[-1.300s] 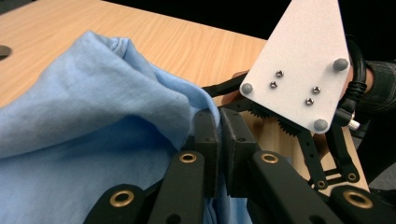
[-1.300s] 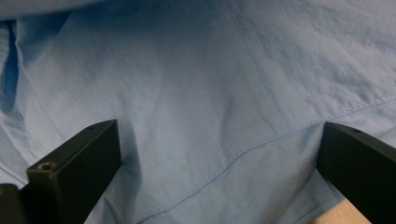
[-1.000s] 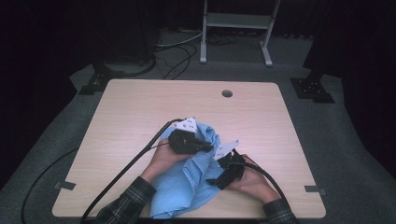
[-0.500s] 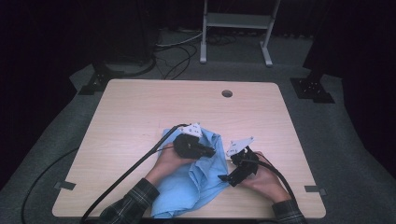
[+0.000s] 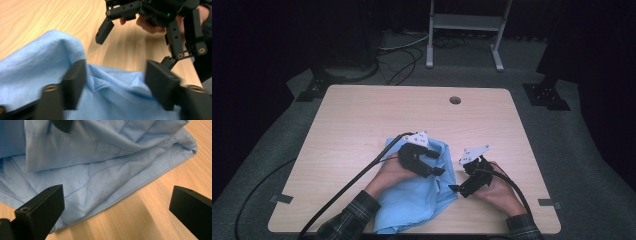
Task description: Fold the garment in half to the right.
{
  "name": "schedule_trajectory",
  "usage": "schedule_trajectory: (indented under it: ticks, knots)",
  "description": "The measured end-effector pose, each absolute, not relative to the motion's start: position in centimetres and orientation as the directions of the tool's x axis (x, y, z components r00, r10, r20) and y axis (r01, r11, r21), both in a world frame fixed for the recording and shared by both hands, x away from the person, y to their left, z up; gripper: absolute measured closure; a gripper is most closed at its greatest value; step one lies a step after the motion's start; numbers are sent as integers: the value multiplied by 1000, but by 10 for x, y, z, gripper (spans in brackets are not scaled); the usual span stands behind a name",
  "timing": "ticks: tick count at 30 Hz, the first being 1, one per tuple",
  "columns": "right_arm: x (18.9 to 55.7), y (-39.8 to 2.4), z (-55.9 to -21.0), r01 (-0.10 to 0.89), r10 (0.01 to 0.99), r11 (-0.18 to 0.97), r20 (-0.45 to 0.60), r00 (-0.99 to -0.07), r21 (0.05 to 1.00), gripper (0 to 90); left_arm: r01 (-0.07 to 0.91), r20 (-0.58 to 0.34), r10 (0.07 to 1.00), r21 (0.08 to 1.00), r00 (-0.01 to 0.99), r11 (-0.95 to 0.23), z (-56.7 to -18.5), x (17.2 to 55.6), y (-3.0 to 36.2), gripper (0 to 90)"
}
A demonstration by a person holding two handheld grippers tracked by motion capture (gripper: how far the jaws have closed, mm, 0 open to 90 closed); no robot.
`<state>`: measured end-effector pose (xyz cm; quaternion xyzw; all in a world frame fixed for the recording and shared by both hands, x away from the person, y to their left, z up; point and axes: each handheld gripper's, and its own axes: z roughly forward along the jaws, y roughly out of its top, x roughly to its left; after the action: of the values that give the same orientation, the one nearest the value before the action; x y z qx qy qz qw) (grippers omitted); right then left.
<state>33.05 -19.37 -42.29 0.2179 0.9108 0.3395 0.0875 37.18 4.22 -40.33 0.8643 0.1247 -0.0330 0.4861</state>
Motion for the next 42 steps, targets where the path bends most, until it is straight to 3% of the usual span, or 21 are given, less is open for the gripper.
schedule_trajectory:
  ticks: [8,23,32,42]
  knots:
    - [332,-196,-422,344,463,669,-8,-886,660,0,244,-163,201,831,966,-499,-400,372,45,0]
    - [333,-205,-402,343,450,583,59,-891,736,0,191,-44,255,787,966,-586,-373,358,74,0]
    - [339,-176,-389,302,391,591,62,-918,748,0,241,-40,338,780,940,-578,-365,358,129,0]
    - [354,-141,-373,253,342,583,50,-939,772,0,262,-42,377,789,925,-556,-365,365,153,0]
